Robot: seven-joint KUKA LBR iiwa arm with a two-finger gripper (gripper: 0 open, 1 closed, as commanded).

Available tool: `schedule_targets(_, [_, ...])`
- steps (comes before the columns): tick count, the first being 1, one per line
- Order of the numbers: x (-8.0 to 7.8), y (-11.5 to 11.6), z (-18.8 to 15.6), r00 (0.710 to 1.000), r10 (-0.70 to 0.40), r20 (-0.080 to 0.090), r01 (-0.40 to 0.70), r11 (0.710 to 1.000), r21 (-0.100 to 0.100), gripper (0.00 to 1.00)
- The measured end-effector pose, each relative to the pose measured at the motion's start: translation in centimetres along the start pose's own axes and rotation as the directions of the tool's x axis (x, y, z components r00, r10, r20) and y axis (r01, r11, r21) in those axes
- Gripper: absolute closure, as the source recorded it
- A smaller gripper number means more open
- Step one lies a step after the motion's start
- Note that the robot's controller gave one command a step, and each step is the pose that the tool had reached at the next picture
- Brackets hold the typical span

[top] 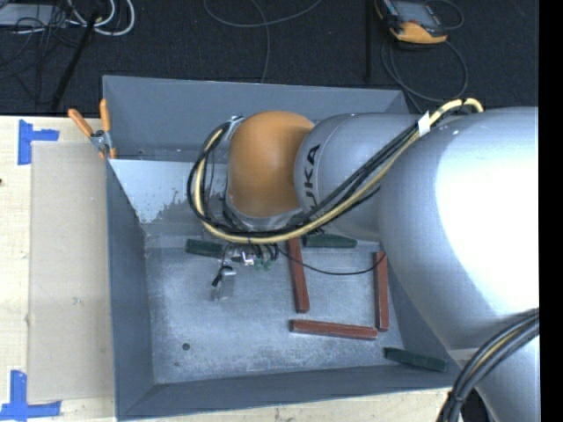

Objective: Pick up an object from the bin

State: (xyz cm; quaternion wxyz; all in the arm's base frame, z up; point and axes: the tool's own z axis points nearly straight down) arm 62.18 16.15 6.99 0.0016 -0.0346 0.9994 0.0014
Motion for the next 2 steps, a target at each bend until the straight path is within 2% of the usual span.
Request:
schedule_targets(1, [0.0,-0.3,-0.1,1.0,0.006,-0.002,-0.006,1.0,0.001,1.0])
schedule_targets(2, [7.4,-3.4,-15.3,0.912,-0.41,0.001,0.41,0.912,0.003,1.0])
